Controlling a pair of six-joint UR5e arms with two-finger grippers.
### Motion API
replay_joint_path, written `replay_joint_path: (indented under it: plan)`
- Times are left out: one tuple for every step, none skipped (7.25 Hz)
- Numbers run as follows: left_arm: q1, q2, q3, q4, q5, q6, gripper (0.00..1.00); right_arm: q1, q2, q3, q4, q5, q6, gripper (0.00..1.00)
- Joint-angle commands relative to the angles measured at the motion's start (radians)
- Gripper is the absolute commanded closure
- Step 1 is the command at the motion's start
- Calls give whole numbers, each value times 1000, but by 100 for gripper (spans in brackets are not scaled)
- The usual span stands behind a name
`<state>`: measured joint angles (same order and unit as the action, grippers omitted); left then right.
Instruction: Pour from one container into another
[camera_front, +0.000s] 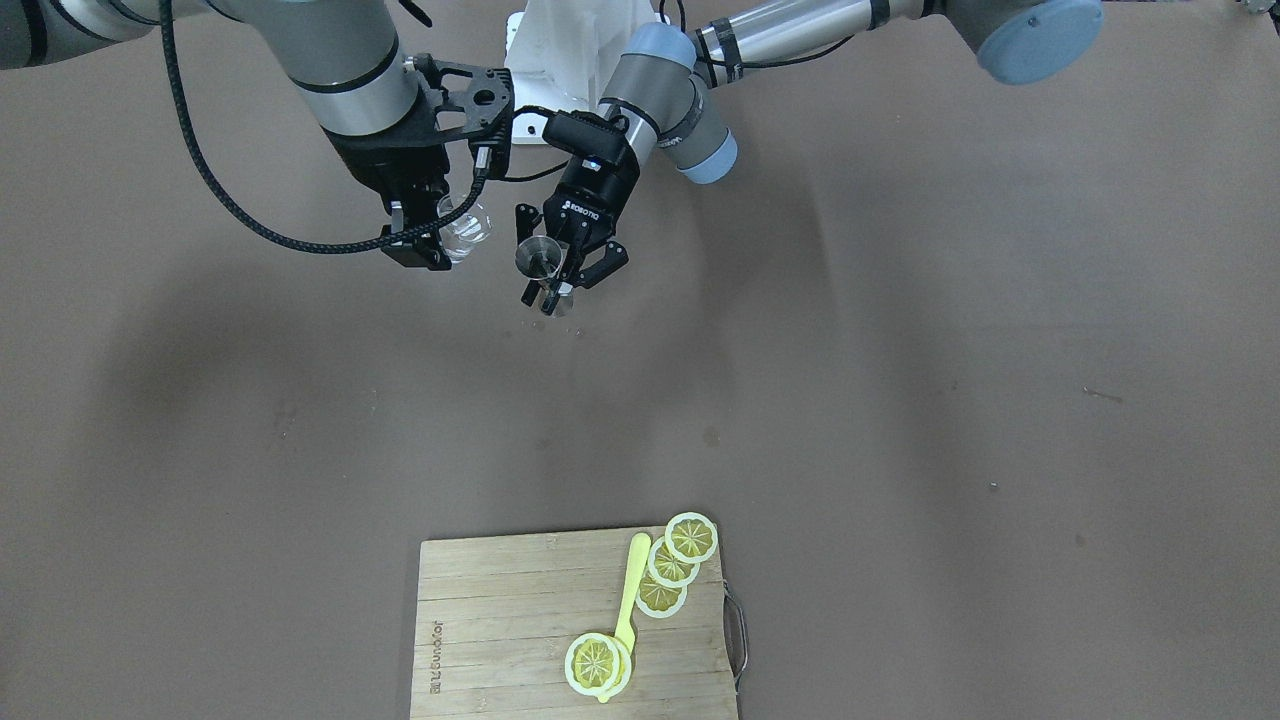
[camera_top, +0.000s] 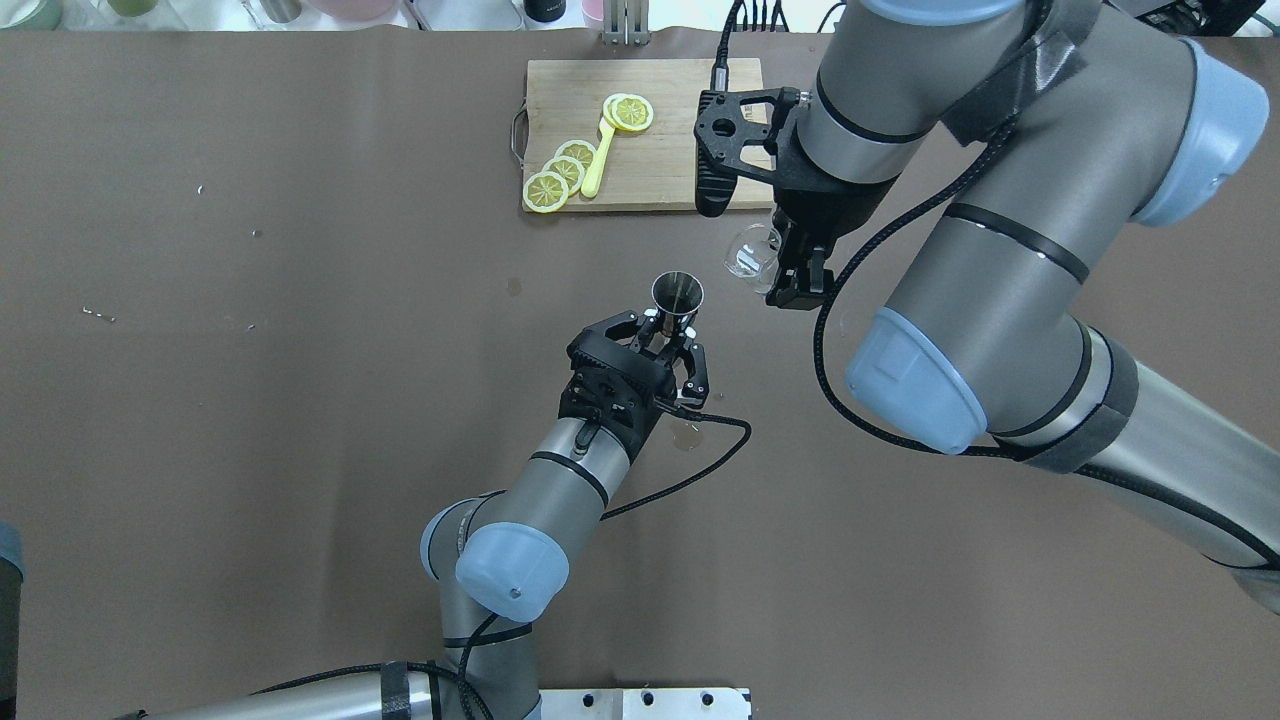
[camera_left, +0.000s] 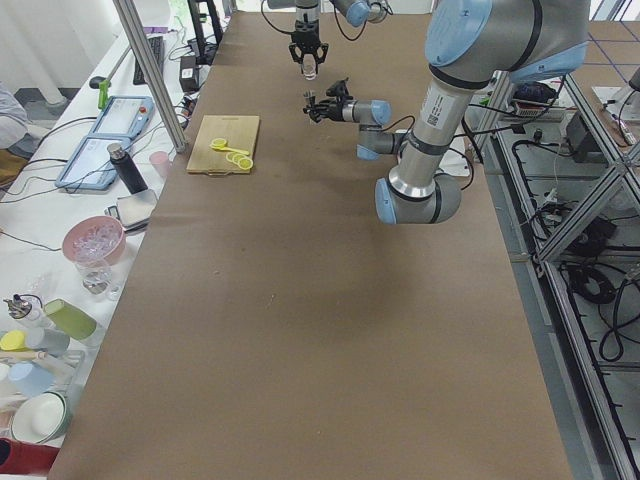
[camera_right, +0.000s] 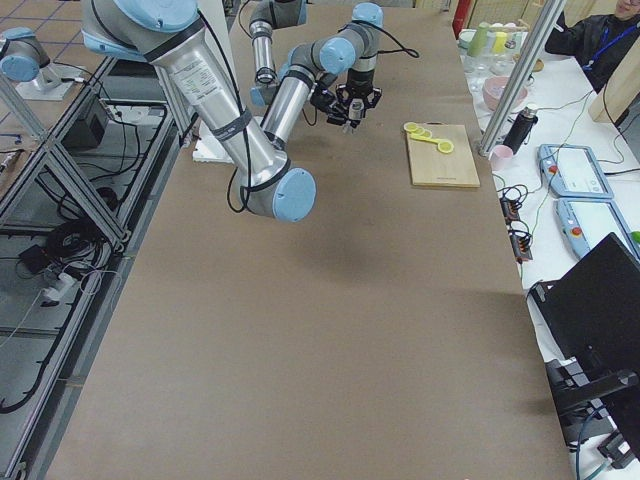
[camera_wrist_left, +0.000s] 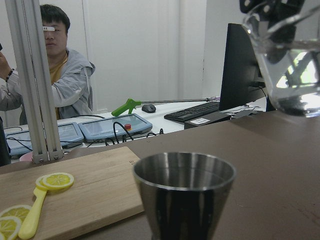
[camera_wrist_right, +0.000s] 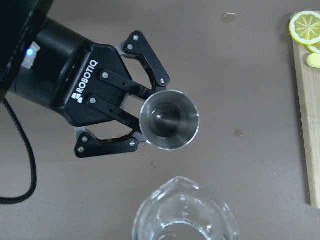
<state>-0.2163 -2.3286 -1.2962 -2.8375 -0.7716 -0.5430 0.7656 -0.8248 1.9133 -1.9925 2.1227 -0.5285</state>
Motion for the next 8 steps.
replay_joint_path:
  plan:
    - [0, 0, 0, 0, 0, 0, 100, -23, 36, -22, -60, -26, -39, 100]
    - [0, 0, 0, 1, 0, 0, 100, -26, 38, -30, -63, -29, -41, 100]
    - [0, 0, 0, 0, 0, 0, 100, -28, 59, -42, -90, -36, -50, 100]
    - [0, 2, -5, 0, 0, 0, 100, -29, 72, -51, -110, -38, -77, 100]
    - [2, 3, -5, 0, 0, 0, 100, -29, 90, -71, -124, -44, -84, 100]
    - [2, 3, -5, 0, 0, 0, 100, -32, 102, -89, -126, -47, -84, 100]
    - [2, 3, -5, 1, 0, 0, 100, -32, 131, -120, -161, -49, -84, 100]
    - [2, 3, -5, 1, 0, 0, 100, -32, 156, -149, -181, -53, -88, 100]
